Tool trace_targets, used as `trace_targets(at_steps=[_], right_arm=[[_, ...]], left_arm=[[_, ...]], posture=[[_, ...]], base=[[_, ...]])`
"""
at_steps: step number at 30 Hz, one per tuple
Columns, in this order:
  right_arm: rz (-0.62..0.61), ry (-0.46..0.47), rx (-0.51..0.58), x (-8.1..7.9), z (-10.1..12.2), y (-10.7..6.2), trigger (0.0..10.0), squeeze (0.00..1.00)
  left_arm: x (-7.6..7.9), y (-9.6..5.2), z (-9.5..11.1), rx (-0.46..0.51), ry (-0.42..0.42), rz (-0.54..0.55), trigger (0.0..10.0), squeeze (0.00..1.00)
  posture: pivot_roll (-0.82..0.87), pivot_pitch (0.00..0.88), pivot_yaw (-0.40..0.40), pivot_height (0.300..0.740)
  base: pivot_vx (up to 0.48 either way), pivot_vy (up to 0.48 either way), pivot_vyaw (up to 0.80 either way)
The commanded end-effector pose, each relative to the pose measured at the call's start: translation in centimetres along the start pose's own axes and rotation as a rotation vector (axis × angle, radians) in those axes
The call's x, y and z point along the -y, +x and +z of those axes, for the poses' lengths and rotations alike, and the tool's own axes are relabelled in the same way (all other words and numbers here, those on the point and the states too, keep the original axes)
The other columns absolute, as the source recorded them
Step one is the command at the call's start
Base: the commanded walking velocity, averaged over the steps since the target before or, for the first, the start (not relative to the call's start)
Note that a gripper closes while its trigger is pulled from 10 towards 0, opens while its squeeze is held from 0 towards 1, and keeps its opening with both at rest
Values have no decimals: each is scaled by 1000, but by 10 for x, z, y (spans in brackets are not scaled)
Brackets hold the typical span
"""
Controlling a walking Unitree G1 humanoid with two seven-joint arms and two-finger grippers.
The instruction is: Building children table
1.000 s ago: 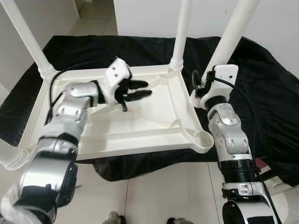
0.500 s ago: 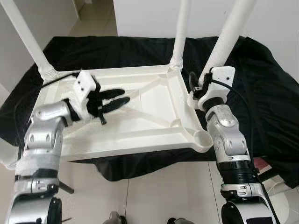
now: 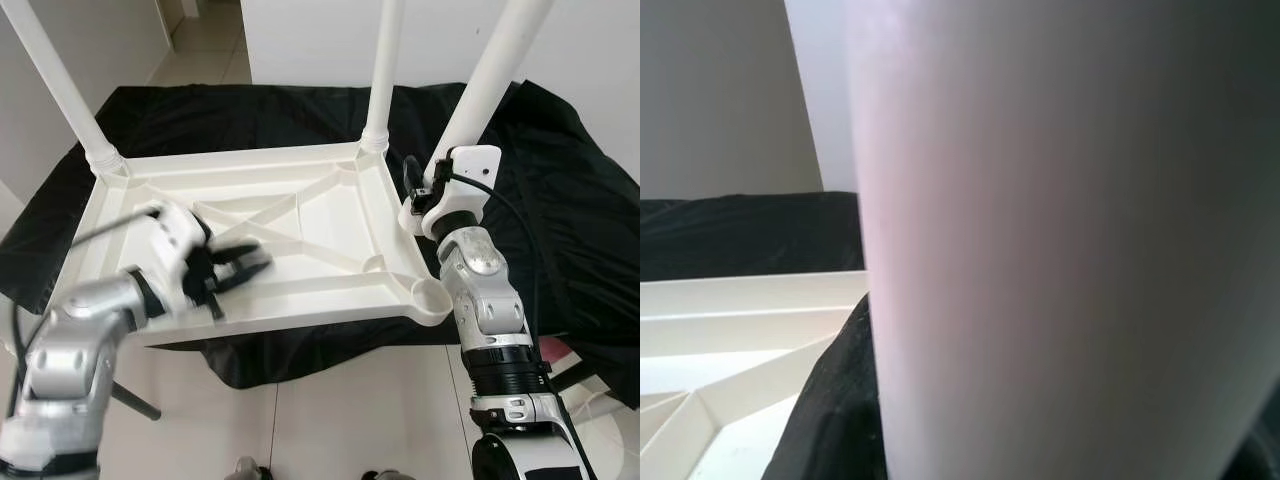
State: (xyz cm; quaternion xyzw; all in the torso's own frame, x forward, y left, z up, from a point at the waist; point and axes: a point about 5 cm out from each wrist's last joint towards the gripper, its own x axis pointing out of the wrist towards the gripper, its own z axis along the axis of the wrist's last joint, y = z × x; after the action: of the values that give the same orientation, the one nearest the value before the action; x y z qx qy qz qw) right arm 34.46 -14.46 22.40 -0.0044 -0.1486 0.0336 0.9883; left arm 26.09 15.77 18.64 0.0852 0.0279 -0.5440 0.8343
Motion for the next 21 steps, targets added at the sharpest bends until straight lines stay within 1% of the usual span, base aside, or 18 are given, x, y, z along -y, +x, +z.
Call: trace_targets(at_steps=[1,2,3,4,7,8,9,10,15,17,20,21], right_arm=[[7,7,25,-3,3,2,10000,0],[7,7,26,-3,3,2,10000,0],[7,7,26,-3,3,2,10000,0],[6,6,27,-3,3,3,10000,0],[3,4,32,-2,4,4,10000,0],[3,4,32,-2,4,4,10000,0],[1,2,40,-1,6,5,10000,0],[-1,1,43,0,7,5,10000,0],[-4,-2,47,1,7,6,10000,0],[-14,-3,48,3,7,6,10000,0],[-17,-3,49,3,7,5,10000,0],[-19,-3,49,4,7,5,10000,0]], left_arm=[[6,3,1,-13,5,-42,10000,0],[9,9,-1,-16,-1,-40,10000,0],[9,9,-1,-16,-1,-40,10000,0],[11,13,-2,-19,-6,-36,10000,0],[13,23,-9,-55,17,-39,10000,0],[13,23,-9,-55,17,-39,10000,0],[10,30,-14,-76,22,-19,10000,0],[9,33,-16,-83,14,-11,10000,0],[6,37,-22,-115,3,10,10000,0],[-2,39,-36,-192,15,34,10000,0],[-5,40,-41,-218,16,42,10000,0],[-9,41,-44,-241,25,56,10000,0]], posture=[[-15,23,75,740],[-15,17,74,740],[-15,17,74,740],[-14,16,75,740],[-12,11,75,740],[-12,11,75,740],[-15,11,79,740],[-15,11,79,740],[-18,11,85,740],[-21,18,91,740],[-21,18,91,740],[-21,20,91,740]], base=[[0,0,0],[0,0,0],[0,0,0],[0,0,0],[0,0,0],[0,0,0],[0,0,0],[0,0,0],[0,0,0],[0,0,0],[0,0,0],[0,0,0]])
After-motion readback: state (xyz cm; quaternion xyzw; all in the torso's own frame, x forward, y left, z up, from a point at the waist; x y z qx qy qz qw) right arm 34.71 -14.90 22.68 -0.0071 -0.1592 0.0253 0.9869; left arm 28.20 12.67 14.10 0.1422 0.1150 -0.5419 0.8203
